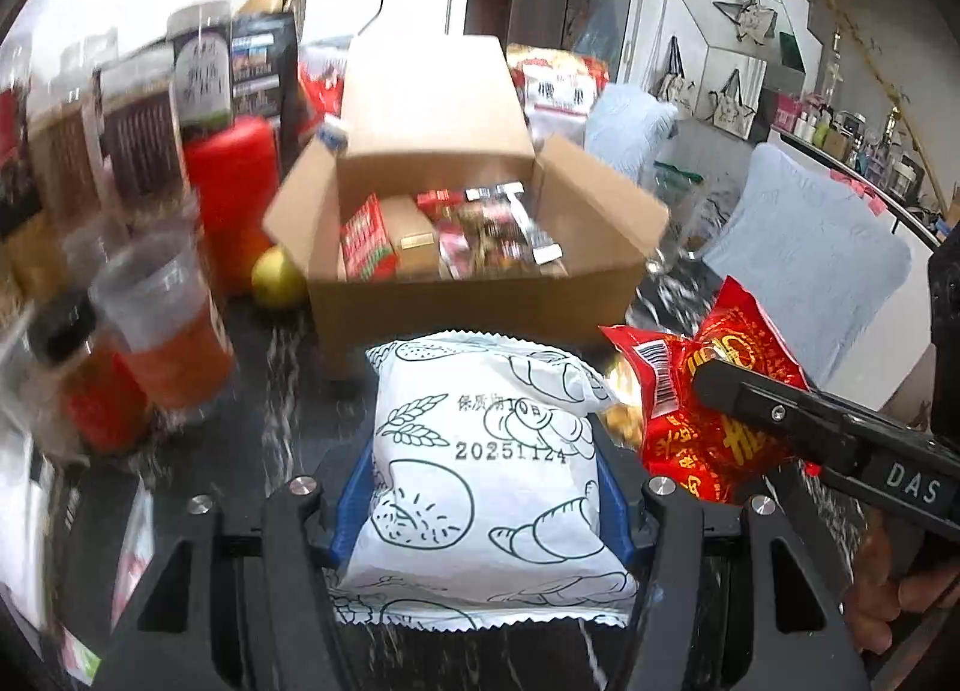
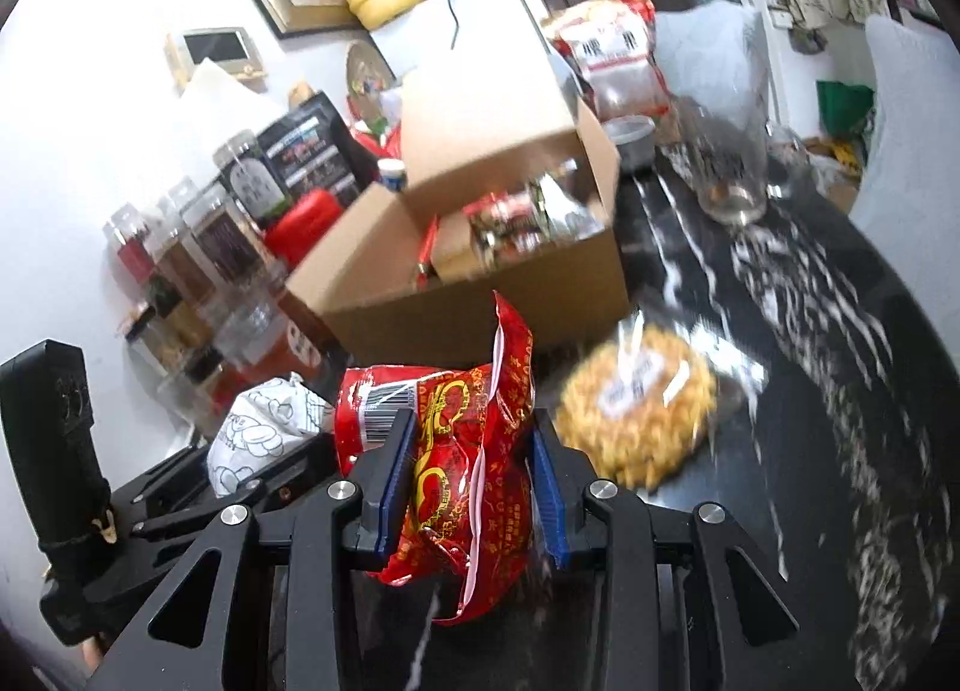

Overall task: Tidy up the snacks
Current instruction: 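Lift both held packets off the table and carry them toward the box, then lower both packets into the box and open both tools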

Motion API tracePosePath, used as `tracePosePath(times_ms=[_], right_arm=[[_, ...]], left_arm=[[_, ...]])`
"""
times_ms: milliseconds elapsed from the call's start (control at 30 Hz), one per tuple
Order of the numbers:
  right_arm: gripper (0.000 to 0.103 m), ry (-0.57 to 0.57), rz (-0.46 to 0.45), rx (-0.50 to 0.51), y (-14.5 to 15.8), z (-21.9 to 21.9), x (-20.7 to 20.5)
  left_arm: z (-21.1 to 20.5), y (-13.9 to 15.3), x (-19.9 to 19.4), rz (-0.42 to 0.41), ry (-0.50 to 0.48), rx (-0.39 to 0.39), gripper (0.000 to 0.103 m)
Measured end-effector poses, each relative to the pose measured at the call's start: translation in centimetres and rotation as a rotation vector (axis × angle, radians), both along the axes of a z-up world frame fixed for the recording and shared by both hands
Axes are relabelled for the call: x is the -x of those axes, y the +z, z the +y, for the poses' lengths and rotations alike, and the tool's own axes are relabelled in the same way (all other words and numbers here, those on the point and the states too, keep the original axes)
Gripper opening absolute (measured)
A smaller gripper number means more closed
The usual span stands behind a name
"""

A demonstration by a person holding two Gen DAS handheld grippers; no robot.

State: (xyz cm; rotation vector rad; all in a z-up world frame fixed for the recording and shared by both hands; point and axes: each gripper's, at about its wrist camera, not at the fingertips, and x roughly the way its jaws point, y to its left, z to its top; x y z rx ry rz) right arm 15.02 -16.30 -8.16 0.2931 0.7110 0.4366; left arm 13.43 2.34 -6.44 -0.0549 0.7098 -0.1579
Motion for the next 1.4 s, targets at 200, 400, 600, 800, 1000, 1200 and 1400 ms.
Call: tracePosePath(times_ms=[200,400,600,800,1000,1200,1400], right_arm=[[0.036,0.011,-0.083,0.039,3.3,0.7,-2.1],[0.036,0.027,-0.131,0.052,5.5,1.4,-5.0],[0.036,0.018,-0.159,0.035,6.8,1.4,-7.5],[0.036,0.018,-0.165,0.041,7.0,1.8,-10.0],[0.036,0.009,-0.140,0.035,6.5,2.3,-12.6],[0.036,0.002,-0.123,0.030,6.2,2.5,-15.0],[0.036,-0.004,-0.119,0.040,6.2,3.0,-17.9]], left_arm=[[0.4,3.5,-2.2,-0.097,0.015,0.007,0.060],[0.6,5.2,-4.9,-0.130,0.015,0.015,0.060],[0.5,6.8,-7.4,-0.164,-0.008,-0.014,0.060],[0.3,7.3,-9.7,-0.179,-0.010,-0.026,0.060],[0.6,7.6,-12.3,-0.189,-0.004,-0.047,0.060],[1.0,7.7,-15.2,-0.189,-0.002,-0.057,0.060],[1.3,7.9,-17.7,-0.190,0.008,-0.063,0.060]])
